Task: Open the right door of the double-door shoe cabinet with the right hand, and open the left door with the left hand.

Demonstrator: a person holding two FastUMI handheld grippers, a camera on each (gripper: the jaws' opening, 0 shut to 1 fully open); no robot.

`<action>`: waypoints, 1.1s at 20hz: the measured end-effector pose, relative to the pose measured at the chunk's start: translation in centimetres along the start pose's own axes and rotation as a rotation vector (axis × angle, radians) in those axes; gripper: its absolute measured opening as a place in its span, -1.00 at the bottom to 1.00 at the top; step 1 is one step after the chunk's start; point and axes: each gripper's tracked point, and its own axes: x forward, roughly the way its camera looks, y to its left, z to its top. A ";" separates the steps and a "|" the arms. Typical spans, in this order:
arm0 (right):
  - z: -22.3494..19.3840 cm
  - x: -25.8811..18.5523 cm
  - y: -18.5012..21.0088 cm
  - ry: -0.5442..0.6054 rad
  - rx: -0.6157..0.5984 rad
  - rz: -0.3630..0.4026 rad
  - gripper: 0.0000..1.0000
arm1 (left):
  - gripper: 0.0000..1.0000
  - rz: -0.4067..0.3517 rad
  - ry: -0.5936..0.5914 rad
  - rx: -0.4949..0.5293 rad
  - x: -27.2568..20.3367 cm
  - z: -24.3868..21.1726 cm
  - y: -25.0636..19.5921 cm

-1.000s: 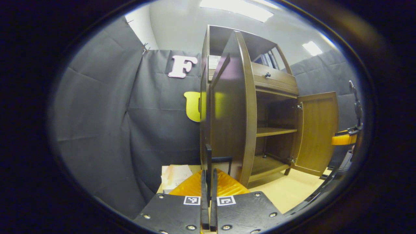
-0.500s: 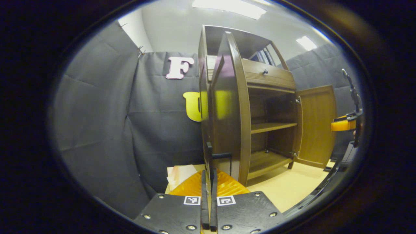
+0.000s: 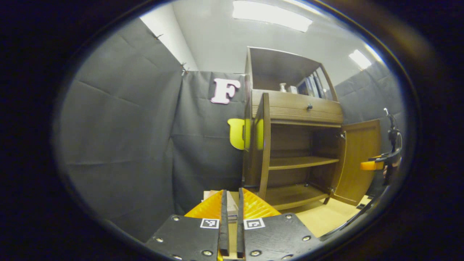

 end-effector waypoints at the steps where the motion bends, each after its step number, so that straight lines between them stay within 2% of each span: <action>1: 0.3 0.0 -0.5 -0.010 -0.008 0.004 0.94 | -0.58 0.029 -0.006 -0.019 -1.1 0.7 0.0; 4: 0.7 -0.5 -2.2 -0.019 -0.011 0.026 0.96 | 0.16 0.132 -0.018 -0.046 -3.8 1.7 -0.1; 7: 0.7 -1.3 -3.9 -0.015 -0.005 0.042 0.96 | 0.90 0.189 -0.006 -0.038 -4.9 2.2 -2.0; 11: 0.9 -2.5 -6.0 -0.021 0.007 0.066 0.94 | 0.91 0.201 0.007 -0.017 -5.0 2.8 -7.1; 16: 0.5 -4.2 -7.6 -0.032 0.021 0.095 0.96 | 0.92 0.139 -0.015 -0.079 -3.4 3.8 -14.1; 19: 0.7 -4.7 -8.0 -0.052 0.032 0.131 0.96 | 0.92 0.155 -0.023 -0.098 -2.5 4.1 -16.1; 22: 1.3 -5.0 -8.2 -0.075 0.069 0.172 0.95 | 0.92 0.179 -0.024 -0.072 -3.0 4.4 -18.8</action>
